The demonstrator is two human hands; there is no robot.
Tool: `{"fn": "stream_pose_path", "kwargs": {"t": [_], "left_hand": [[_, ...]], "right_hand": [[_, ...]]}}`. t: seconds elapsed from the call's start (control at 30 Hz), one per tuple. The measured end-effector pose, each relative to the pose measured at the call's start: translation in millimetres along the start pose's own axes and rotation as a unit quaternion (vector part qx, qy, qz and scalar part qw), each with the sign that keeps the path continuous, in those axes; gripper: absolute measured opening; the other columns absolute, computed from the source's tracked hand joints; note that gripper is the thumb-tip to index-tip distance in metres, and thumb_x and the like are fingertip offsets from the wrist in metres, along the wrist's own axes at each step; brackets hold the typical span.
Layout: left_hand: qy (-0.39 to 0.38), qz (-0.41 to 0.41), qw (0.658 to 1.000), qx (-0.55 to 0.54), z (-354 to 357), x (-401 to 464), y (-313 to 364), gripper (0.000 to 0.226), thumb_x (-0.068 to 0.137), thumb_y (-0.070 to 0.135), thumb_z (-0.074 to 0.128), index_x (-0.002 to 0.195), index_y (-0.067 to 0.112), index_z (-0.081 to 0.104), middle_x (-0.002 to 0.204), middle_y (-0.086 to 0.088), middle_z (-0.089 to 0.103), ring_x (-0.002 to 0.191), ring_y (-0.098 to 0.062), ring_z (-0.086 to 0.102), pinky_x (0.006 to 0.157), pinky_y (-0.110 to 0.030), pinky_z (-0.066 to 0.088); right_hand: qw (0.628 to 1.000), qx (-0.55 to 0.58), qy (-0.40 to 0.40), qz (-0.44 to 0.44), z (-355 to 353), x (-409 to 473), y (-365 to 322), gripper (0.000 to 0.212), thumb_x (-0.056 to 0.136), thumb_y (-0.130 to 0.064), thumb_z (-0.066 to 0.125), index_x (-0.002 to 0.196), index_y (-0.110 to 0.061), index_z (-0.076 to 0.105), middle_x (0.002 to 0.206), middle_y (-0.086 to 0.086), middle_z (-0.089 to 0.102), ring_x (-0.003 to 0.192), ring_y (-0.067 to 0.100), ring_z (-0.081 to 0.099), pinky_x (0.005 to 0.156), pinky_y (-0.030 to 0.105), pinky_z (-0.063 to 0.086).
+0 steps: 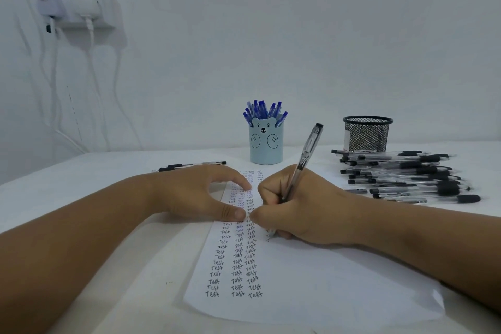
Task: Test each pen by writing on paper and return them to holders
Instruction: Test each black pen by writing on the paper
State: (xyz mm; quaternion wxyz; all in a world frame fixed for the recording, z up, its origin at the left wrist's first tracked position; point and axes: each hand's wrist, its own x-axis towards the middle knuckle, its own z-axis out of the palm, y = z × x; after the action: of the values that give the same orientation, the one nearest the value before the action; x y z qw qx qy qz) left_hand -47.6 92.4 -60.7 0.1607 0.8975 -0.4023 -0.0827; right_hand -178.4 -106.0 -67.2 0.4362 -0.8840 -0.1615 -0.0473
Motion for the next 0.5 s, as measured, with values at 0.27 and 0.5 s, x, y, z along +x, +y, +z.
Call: {"fn": "stream_pose_path", "kwargs": {"t": [0.27, 0.5], "left_hand": [[0.001, -0.001, 1.000, 0.003, -0.3, 0.4, 0.7, 0.073, 0.056, 0.086, 0.068, 0.124, 0.064, 0.052, 0.138, 0.034, 0.047, 0.138, 0.001, 0.038, 0.120, -0.039, 0.030], [-0.003, -0.016, 1.000, 0.004, -0.5, -2.5, 5.9, 0.064, 0.066, 0.074, 0.072, 0.125, 0.061, 0.053, 0.136, 0.035, 0.046, 0.137, 0.003, 0.037, 0.118, -0.032, 0.029]], "right_hand": [[1.000, -0.016, 0.002, -0.001, 0.1, -0.2, -1.7, 0.038, 0.086, 0.004, 0.064, 0.058, 0.001, 0.038, 0.044, -0.004, 0.044, 0.041, 0.003, 0.040, 0.047, 0.018, 0.031], [1.000, -0.018, -0.001, -0.007, 0.0, 1.0, 0.6, 0.043, 0.085, 0.000, 0.066, 0.054, -0.008, 0.038, 0.048, 0.007, 0.045, 0.044, 0.014, 0.040, 0.047, 0.021, 0.034]]}}
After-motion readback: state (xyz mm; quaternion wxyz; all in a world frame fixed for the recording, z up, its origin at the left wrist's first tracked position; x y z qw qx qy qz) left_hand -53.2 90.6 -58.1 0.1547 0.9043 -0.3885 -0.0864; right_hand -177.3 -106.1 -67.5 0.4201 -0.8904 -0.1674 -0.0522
